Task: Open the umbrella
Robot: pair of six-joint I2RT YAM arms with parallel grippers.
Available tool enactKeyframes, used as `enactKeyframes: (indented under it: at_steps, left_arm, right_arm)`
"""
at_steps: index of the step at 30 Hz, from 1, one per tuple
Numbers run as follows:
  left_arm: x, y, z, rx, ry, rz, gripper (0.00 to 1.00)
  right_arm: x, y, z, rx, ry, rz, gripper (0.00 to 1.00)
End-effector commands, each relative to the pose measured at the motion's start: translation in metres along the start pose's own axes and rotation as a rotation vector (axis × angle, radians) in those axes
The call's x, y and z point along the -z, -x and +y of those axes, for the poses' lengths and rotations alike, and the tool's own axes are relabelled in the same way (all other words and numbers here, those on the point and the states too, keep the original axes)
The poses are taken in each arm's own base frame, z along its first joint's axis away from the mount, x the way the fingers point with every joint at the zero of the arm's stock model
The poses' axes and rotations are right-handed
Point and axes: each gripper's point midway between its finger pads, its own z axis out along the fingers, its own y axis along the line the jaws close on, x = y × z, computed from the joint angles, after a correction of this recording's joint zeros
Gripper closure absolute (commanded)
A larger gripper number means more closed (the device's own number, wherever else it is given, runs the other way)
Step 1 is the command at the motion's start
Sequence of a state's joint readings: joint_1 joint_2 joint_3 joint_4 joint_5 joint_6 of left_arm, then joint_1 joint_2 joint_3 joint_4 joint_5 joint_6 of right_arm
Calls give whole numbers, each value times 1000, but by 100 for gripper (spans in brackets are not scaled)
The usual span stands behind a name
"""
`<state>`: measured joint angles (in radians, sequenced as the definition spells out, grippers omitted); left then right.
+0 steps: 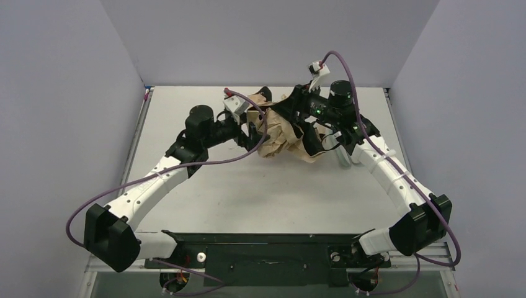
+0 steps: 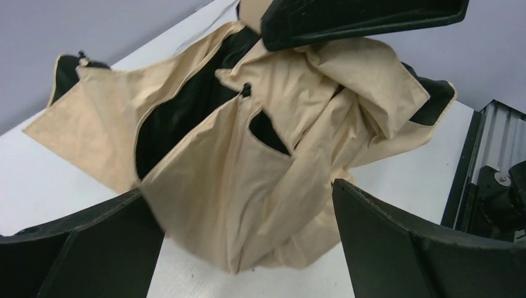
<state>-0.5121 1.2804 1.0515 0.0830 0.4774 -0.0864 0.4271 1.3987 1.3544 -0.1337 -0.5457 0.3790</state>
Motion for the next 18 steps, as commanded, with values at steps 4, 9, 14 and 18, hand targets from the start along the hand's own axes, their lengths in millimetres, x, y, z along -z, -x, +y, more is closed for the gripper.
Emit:
enactKeyframes:
  at_steps: [4,9,14,18]
  left_arm:
    - [-30,33,1,-108,116,-90,3]
    - [-38,28,19,-196,242,-87,2]
    - [-40,19,16,-246,213,-74,37]
    - [-34,12,4,-272,153,-72,84]
  right_arm:
    - [13,53,69,-53,220,-185,100]
    - [13,45,79,-68,251,-164,100]
    - [12,48,83,-93,269,-168,100]
    - [13,56,79,-98,263,-186,100]
